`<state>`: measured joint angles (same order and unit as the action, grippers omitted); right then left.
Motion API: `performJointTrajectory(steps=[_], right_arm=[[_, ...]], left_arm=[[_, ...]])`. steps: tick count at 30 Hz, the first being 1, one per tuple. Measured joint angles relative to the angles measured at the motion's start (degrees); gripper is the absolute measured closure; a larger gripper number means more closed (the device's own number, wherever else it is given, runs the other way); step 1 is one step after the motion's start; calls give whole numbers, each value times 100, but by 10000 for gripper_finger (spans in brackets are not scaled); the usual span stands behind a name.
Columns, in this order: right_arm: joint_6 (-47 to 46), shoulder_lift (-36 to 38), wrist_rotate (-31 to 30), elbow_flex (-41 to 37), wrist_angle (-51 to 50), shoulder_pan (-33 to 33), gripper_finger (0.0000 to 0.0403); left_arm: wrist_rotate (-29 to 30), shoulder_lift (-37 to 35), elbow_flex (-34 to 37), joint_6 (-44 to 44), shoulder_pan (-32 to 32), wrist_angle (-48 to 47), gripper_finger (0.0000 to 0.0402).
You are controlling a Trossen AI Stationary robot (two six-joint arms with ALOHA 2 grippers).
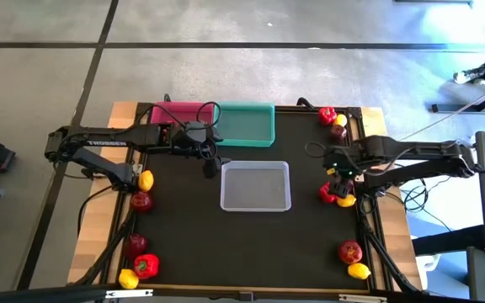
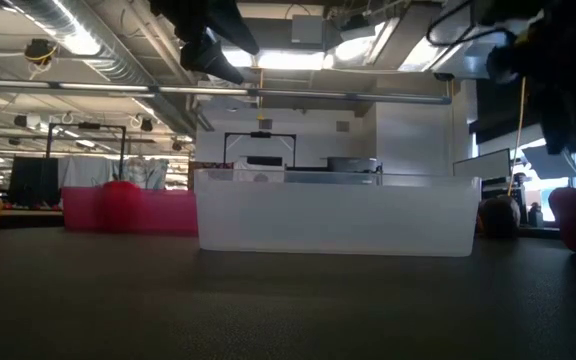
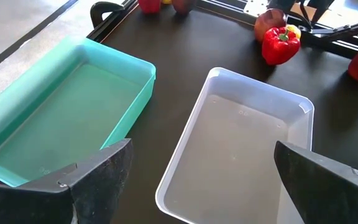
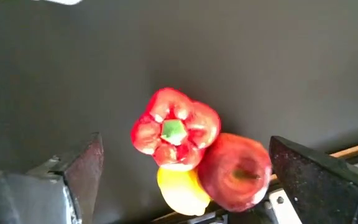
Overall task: Sort produce into baskets
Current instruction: Put the red bell pepper into the red bin
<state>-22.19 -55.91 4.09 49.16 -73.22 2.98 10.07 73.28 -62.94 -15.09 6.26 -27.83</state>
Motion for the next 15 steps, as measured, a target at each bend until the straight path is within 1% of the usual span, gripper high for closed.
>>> performJointTrajectory(steps=[4,11,15], right_arm=[[-14,-238,1,-225,102,0,19],[-72,-716,1,-482,614,0,20],[-72,-1051,-12,-504,570,0,20]], left_arm=[[0,0,0,-5,0,0,15],[0,0,0,-3,0,0,15],[-2,0,0,-2,0,-1,15]])
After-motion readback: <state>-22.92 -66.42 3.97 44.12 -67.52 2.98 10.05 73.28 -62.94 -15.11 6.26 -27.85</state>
